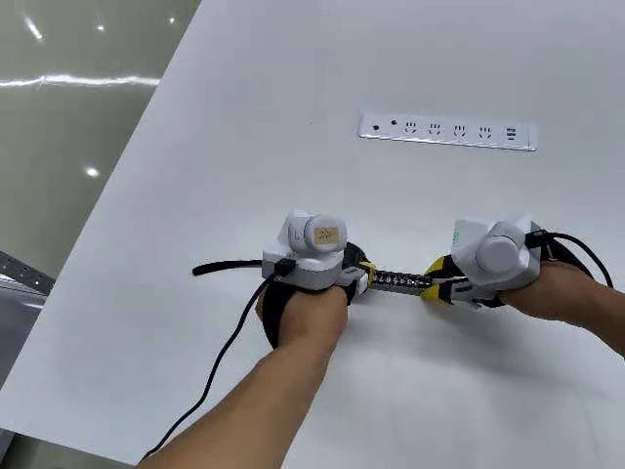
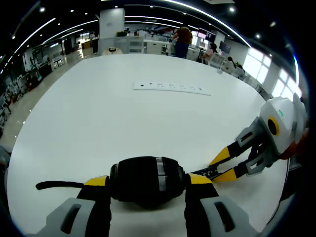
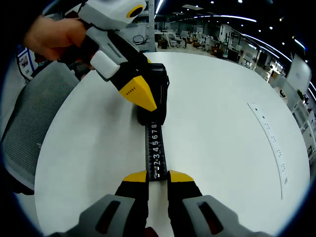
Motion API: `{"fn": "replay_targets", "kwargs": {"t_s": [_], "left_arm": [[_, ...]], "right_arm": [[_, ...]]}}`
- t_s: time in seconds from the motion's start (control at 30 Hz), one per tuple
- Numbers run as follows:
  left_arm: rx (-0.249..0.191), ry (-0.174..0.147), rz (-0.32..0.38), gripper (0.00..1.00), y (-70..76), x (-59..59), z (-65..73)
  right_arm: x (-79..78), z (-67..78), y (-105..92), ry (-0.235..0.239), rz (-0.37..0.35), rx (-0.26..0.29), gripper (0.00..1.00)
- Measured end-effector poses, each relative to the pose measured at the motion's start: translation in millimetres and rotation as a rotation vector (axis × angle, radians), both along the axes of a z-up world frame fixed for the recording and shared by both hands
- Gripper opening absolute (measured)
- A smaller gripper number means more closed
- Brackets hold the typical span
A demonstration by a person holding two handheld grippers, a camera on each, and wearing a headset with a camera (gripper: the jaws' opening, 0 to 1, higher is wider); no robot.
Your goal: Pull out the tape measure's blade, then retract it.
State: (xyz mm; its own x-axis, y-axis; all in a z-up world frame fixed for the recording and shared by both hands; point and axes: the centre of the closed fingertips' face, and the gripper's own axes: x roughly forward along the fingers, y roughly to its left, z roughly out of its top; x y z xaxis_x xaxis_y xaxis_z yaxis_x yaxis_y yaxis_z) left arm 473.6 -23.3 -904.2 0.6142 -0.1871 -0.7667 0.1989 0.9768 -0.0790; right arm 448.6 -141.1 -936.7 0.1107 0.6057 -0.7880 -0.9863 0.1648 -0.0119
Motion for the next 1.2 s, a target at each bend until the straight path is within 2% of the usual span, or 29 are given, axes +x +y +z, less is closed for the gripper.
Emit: {"fn": "replay_targets", "kwargs": {"t_s": [0.43, 1.2], "left_arm": [[0.001, -0.006, -0.003, 0.57, 0.1, 0.5, 0.3], [0.001, -0.003, -0.010, 0.57, 0.0, 0.9, -0.1]], "right_arm": [[3.0, -4.6, 14.4, -0.003, -0.002, 0.017, 0.13], [3.4, -0.5, 44.7, -0.014, -0.006, 0.063, 0.13]]}}
